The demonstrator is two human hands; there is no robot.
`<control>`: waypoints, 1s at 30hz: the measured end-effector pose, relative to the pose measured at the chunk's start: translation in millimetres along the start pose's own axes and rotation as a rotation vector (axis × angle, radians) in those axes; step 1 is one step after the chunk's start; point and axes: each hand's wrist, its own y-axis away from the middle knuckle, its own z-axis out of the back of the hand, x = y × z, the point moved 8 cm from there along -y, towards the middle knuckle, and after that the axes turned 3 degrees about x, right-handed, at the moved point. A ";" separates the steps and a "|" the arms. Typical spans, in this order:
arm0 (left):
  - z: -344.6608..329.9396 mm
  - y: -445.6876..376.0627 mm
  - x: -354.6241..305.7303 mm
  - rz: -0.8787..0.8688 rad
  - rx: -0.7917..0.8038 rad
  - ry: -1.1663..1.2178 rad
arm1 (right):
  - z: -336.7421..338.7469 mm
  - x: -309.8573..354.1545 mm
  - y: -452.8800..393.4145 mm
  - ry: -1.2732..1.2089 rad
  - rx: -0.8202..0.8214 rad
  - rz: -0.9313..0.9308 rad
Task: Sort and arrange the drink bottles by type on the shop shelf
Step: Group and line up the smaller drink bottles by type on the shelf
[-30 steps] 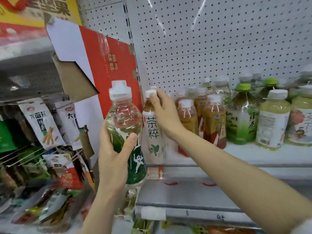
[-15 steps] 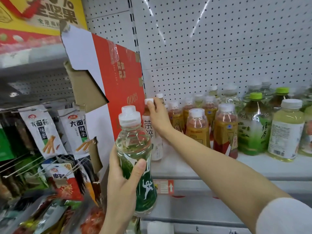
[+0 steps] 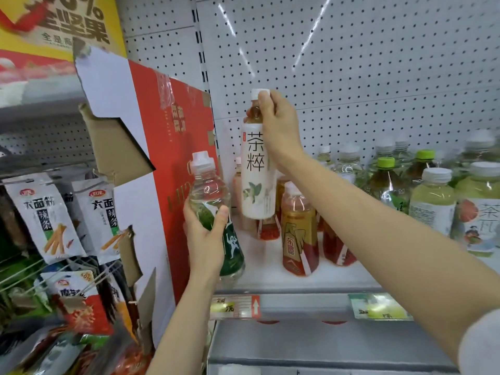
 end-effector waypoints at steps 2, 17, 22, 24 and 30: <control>-8.5 -12.6 5.3 0.005 0.018 0.010 | 6.1 2.9 -8.5 -0.029 -0.011 -0.015; -40.2 -28.8 43.9 0.150 0.178 -0.079 | 19.9 -33.4 -56.1 0.064 0.116 -0.121; -33.3 -32.9 41.8 0.089 0.174 -0.141 | 6.9 -77.8 -37.1 0.079 0.374 -0.283; -30.2 -34.9 38.6 0.067 0.146 -0.129 | 0.5 -91.5 -27.4 0.221 0.507 -0.302; -23.4 -46.7 1.4 -0.095 -0.007 -0.091 | -10.7 -110.1 2.5 0.429 0.788 -0.324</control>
